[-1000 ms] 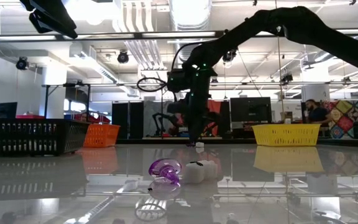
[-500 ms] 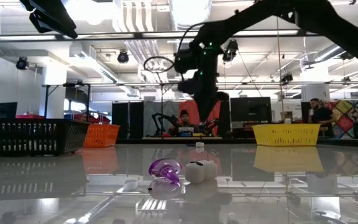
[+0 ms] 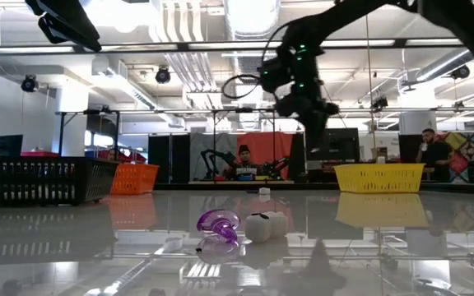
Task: Sort Halloween decoration
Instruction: Put the purple witch hat toy into the yellow bin
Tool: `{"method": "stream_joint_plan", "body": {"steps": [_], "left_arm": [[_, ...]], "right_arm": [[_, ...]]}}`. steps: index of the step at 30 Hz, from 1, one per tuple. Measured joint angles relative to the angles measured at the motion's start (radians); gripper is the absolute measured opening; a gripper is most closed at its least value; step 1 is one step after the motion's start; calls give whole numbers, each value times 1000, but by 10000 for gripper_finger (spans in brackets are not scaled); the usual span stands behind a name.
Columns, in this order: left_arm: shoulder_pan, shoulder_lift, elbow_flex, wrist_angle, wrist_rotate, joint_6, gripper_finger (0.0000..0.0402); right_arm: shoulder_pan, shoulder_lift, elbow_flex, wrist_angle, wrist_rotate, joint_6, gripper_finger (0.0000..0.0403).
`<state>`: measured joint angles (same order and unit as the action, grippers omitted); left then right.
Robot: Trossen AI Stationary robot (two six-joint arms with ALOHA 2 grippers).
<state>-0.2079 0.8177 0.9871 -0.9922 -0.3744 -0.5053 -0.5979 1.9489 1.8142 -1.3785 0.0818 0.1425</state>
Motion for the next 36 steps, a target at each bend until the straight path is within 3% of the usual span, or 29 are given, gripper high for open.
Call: {"method": "stream_joint_plan", "body": {"steps": [11, 19, 36], "left_arm": [[0, 0, 0, 1, -1, 0, 130], [0, 0, 0, 2, -1, 0, 130], [0, 0, 0, 4, -1, -110, 130]], "right_arm": [[-103, -259, -343, 89, -2, 27, 9], [-163, -322, -516, 143, -4, 30, 9], [-169, -313, -598, 220, -3, -40, 9]]}}
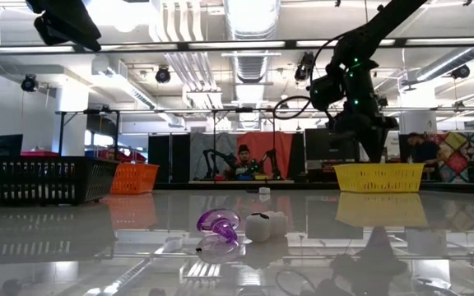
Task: Sort Halloween decoration
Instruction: Put the purple witch hat toy into the yellow bin, then put the white skeleton toy into the black bin
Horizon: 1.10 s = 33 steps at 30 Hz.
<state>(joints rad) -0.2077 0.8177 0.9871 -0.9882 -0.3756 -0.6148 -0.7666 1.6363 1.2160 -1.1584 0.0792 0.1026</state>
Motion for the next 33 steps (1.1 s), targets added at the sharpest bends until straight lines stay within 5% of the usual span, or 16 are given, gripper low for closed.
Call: {"method": "stream_joint_plan", "body": {"steps": [9, 22, 33], "left_arm": [[0, 0, 0, 0, 0, -50, 130], [0, 0, 0, 1, 1, -53, 130], [0, 3, 0, 23, -5, 17, 130]], "right_arm": [[0, 0, 0, 50, 0, -9, 13], [1, 0, 0, 72, 0, 37, 92], [11, -3, -1, 43, -8, 133, 97]]}}
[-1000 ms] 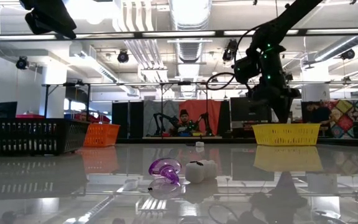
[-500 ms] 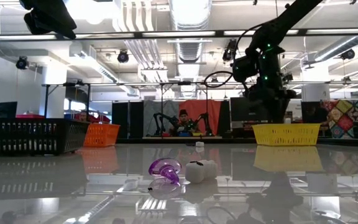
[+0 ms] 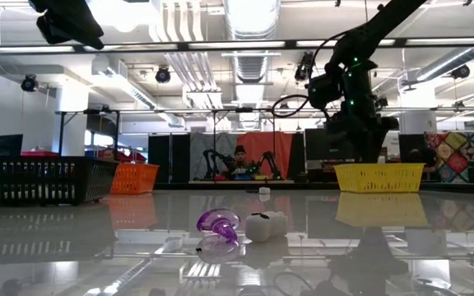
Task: Sort Halloween decoration
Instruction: Put the white skeleton toy into the black bin
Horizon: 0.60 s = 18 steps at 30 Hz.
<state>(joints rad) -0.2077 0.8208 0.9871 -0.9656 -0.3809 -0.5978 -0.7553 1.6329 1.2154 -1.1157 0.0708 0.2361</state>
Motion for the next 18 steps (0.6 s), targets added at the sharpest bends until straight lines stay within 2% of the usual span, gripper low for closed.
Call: {"method": "stream_joint_plan", "body": {"steps": [3, 8, 18], "left_arm": [[0, 14, 0, 16, -2, 11, 130], [0, 57, 0, 63, -2, -67, 130], [0, 201, 0, 238, -1, -66, 130]], "right_arm": [[23, -19, -1, -3, 0, -43, 96], [84, -85, -1, 0, 1, -140, 93], [225, -312, -1, 2, 0, -116, 82]]}}
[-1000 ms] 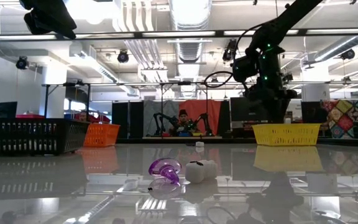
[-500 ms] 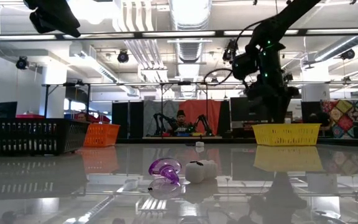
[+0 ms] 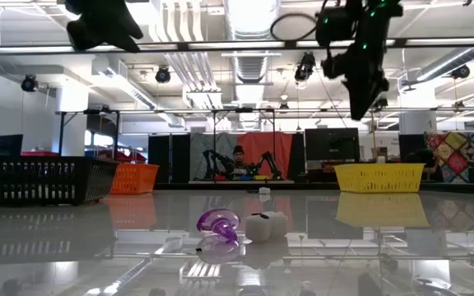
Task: Sort Halloween decoration
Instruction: Put the white skeleton toy into the black bin
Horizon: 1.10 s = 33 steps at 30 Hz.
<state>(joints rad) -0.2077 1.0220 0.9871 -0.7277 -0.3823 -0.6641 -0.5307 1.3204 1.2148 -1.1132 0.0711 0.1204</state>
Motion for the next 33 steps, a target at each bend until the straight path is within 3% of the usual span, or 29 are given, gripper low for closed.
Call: {"method": "stream_joint_plan", "body": {"steps": [6, 13, 21, 30, 33], "left_arm": [[0, 74, 0, 82, 16, -8, 130], [0, 142, 0, 165, 92, -14, 130], [-2, 204, 0, 210, 195, 7, 130], [-8, 235, 0, 257, 371, 90, 130], [-15, 233, 0, 256, 382, 109, 130]], "right_arm": [[29, -76, 0, -17, -13, 27, 82], [37, -106, -3, -47, -198, 44, 81], [53, -107, -5, -75, -210, 151, 82], [219, -107, -5, -80, -210, 337, 76], [307, -107, -5, -80, -210, 386, 79]]}}
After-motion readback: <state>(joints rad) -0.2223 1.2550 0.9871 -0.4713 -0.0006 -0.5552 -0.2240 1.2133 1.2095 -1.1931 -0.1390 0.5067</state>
